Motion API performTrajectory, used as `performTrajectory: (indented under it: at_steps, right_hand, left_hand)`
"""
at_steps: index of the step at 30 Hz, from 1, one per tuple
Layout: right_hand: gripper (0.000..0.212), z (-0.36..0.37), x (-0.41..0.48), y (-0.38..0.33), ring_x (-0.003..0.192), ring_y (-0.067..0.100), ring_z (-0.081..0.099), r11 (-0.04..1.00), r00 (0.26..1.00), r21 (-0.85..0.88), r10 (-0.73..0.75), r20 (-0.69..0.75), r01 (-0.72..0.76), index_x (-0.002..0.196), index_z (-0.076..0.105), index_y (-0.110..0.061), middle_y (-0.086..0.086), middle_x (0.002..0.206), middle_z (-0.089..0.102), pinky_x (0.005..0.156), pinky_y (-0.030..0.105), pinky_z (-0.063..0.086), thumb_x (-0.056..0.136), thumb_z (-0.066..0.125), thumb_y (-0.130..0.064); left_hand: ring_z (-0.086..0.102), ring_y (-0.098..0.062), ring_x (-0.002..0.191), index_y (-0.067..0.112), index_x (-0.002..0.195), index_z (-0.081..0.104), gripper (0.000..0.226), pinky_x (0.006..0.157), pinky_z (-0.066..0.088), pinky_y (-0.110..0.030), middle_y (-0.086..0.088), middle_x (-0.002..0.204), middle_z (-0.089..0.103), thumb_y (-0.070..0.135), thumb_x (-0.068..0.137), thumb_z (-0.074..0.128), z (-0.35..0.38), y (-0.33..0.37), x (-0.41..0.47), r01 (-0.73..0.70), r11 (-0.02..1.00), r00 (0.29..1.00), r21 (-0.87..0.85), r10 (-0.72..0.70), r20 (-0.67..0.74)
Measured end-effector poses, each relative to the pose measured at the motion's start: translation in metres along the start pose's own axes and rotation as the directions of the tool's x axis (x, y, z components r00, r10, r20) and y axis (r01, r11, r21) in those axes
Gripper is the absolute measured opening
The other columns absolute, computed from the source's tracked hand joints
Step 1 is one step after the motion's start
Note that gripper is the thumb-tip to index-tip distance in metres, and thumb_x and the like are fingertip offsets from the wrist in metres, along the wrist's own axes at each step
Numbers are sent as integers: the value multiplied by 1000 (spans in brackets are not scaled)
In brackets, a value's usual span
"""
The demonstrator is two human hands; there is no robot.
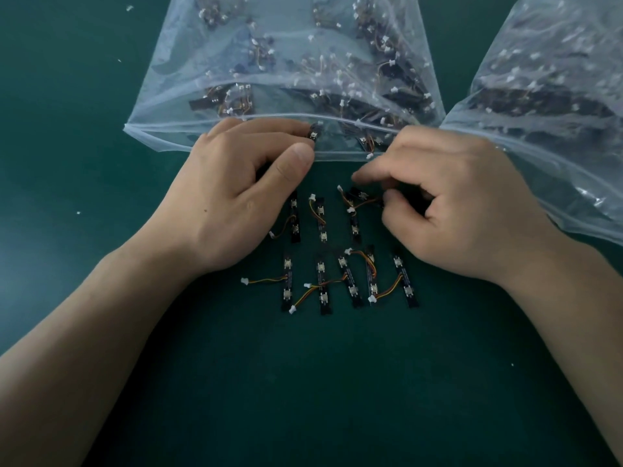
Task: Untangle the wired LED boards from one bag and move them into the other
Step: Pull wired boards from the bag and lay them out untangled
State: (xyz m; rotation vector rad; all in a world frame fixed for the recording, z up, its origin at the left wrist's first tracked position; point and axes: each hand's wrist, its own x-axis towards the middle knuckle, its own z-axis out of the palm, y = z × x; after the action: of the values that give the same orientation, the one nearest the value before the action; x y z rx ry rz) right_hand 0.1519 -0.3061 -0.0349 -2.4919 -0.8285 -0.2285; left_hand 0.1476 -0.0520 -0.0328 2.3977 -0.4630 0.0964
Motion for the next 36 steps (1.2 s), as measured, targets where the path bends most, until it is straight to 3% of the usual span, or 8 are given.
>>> performTrajectory:
  at_steps: [3,10,17,22,27,32,36]
  right_hand:
    - [37,-1,0,-3,65,16,54,1000,1000,-15,22,14,-21,111,80,-22,-8,91,65,56,39,50,87,56,-8]
    - [33,-2,1,-7,74,11,56,998,995,-16,66,71,-65,118,75,-31,-16,85,57,61,35,50,90,59,-26]
    - [15,4,3,-9,65,7,55,992,993,54,109,34,-111,103,76,-31,-13,73,61,60,31,47,90,68,-30]
    - [4,4,2,-10,62,0,57,981,990,132,140,10,-140,91,73,-28,-19,70,63,56,19,36,90,70,-26]
    - [8,1,3,-11,58,16,60,966,987,210,159,-28,-150,85,68,-31,-25,68,61,51,18,43,88,71,-24]
    - [5,1,4,-11,61,8,60,970,989,193,150,-14,-144,85,73,-27,-27,73,62,54,13,39,88,75,-23]
    - [7,1,5,-12,59,12,58,962,986,222,164,-11,-158,89,78,-30,-33,66,59,53,11,38,90,79,-23]
  left_hand:
    - [40,31,121,7,109,77,41,111,29,-12,39,116,54,33,109,44,0,1,0,2,1000,1000,-5,-2,-13]
    - [39,29,121,18,117,78,37,115,33,-23,27,127,59,35,107,46,-1,5,0,13,1000,1000,-3,-13,-18]
    - [51,-3,133,26,127,75,39,117,35,-30,16,141,63,41,105,46,-1,7,0,50,999,999,17,-50,-10]
    - [48,7,128,25,127,75,39,114,32,-20,17,140,62,40,105,47,-1,7,1,47,999,999,21,-46,-18]
    - [49,5,129,25,127,74,39,114,32,-19,17,141,62,40,105,47,-1,7,0,51,998,999,22,-51,-9]
    - [51,-5,132,27,129,74,40,115,33,-23,18,142,62,43,103,47,-1,8,0,70,997,998,28,-70,0]
    - [47,10,125,24,128,74,39,113,31,-18,16,141,62,37,105,46,-1,7,0,46,998,999,30,-46,-7]
